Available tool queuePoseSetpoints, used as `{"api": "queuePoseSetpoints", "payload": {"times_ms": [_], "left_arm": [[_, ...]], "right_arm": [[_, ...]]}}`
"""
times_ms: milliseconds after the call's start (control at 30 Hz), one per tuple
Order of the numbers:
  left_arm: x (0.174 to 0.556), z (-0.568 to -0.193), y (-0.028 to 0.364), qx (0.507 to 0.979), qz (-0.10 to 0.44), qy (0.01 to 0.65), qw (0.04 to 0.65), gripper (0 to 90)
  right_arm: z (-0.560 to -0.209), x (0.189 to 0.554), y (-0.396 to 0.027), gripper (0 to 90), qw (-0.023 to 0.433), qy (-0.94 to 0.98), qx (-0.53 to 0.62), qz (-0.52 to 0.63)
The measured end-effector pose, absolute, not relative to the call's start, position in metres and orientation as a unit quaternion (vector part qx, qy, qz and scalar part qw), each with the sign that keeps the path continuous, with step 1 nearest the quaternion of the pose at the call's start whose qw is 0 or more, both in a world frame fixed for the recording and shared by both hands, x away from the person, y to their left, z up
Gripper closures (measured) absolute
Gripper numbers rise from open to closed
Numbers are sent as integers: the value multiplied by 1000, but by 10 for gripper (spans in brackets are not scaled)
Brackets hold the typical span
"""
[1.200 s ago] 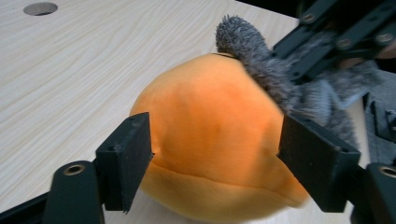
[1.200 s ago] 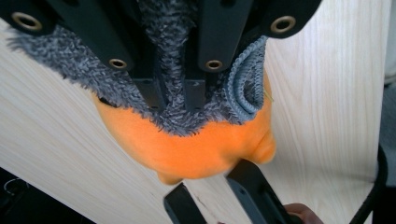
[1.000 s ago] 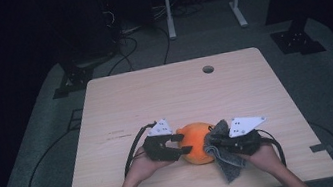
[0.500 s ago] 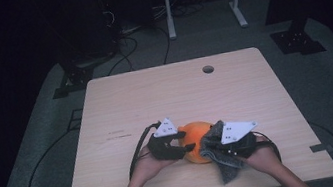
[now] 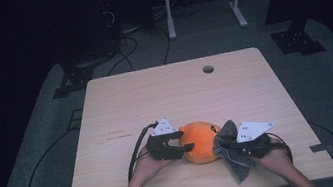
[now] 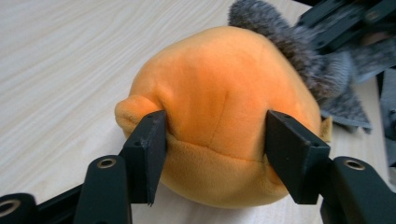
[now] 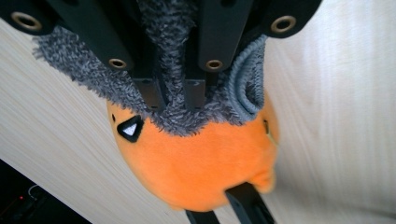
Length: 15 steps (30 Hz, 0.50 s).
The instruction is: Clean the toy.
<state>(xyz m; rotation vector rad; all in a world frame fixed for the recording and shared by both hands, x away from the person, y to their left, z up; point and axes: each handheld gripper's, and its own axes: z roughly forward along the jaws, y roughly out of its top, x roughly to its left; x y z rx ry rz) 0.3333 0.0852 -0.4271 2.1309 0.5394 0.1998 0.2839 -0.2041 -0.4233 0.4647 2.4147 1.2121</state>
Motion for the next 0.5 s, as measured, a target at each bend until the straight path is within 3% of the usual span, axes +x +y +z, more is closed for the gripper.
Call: {"api": "queuePoseSetpoints", "payload": {"times_ms": [167, 333, 400, 467, 500], "left_arm": [[330, -426, 82, 865, 90, 209, 447, 409], [335, -419, 95, 843, 72, 241, 476, 205], [336, -420, 96, 841, 58, 240, 481, 257], [337, -424, 94, 845, 37, 228, 483, 441], [337, -425, 92, 845, 38, 228, 481, 441]], "right_arm": [[-411, 287, -178, 808, 192, 862, 127, 451], [-418, 293, -178, 810, 181, 859, 139, 457], [-422, 293, -183, 809, 177, 856, 147, 463], [-424, 292, -189, 809, 173, 855, 151, 466], [-424, 292, -189, 809, 173, 855, 151, 466]]}}
